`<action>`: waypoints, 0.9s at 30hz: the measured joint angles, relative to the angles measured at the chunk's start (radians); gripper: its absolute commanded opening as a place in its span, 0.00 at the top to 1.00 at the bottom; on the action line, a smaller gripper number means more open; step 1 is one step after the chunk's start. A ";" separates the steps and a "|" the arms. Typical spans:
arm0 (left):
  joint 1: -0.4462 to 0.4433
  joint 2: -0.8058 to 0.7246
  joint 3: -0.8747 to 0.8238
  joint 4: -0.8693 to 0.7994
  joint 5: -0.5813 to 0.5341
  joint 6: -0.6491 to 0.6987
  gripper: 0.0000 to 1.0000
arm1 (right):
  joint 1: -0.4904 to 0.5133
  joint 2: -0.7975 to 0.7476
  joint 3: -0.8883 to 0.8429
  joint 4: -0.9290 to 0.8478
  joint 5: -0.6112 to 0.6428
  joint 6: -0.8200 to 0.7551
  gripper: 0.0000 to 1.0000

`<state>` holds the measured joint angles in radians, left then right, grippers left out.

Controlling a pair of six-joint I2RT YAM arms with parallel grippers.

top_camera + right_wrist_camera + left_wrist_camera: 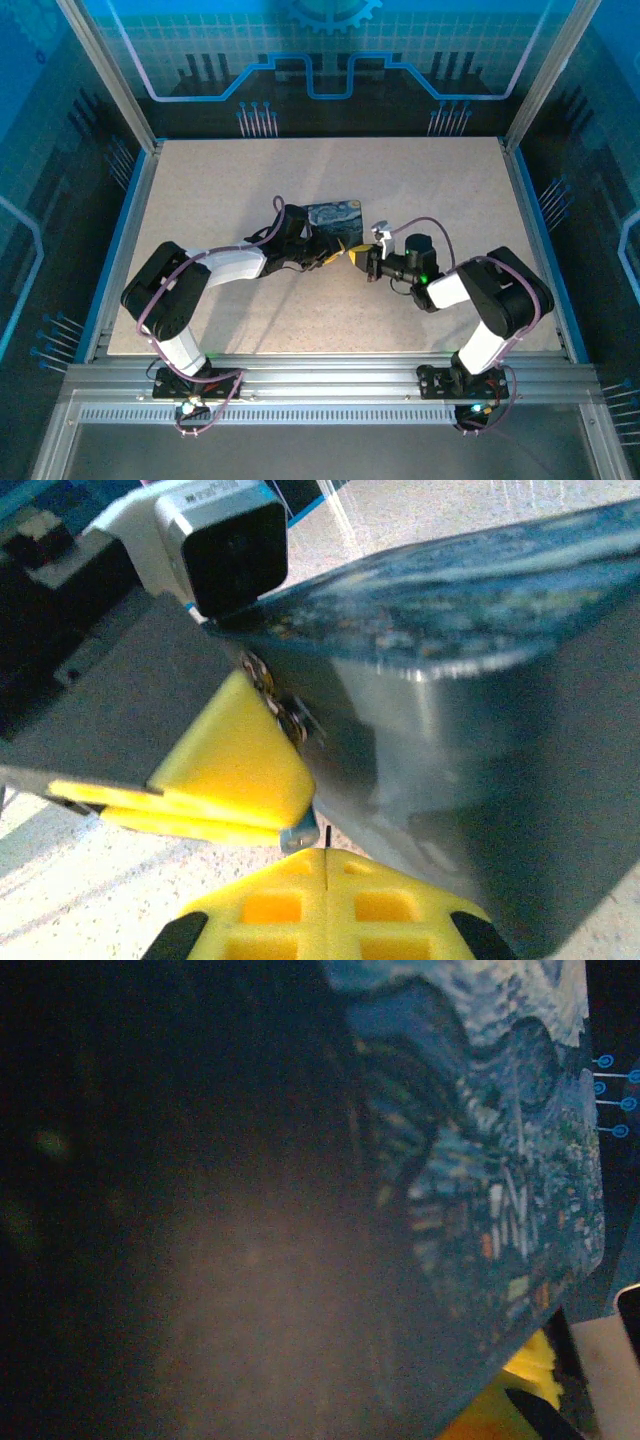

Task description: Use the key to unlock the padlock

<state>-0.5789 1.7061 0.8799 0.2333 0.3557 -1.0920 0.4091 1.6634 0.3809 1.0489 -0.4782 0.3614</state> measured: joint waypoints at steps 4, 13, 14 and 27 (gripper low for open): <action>0.001 0.000 0.000 0.000 -0.003 -0.002 0.89 | -0.021 -0.048 -0.020 -0.020 0.007 -0.005 1.00; 0.001 0.002 -0.042 -0.002 -0.030 0.028 0.89 | -0.037 -0.179 -0.028 -0.082 0.025 -0.014 1.00; 0.001 0.003 -0.045 -0.003 -0.031 0.033 0.89 | -0.037 -0.188 -0.028 -0.088 0.026 -0.014 1.00; 0.001 0.043 -0.053 -0.003 -0.083 0.125 0.70 | -0.037 -0.263 -0.027 -0.180 0.044 -0.007 1.00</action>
<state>-0.5781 1.7489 0.8272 0.2298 0.2726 -0.9672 0.3721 1.4006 0.3534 0.8692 -0.4343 0.3546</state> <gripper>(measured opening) 0.261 0.049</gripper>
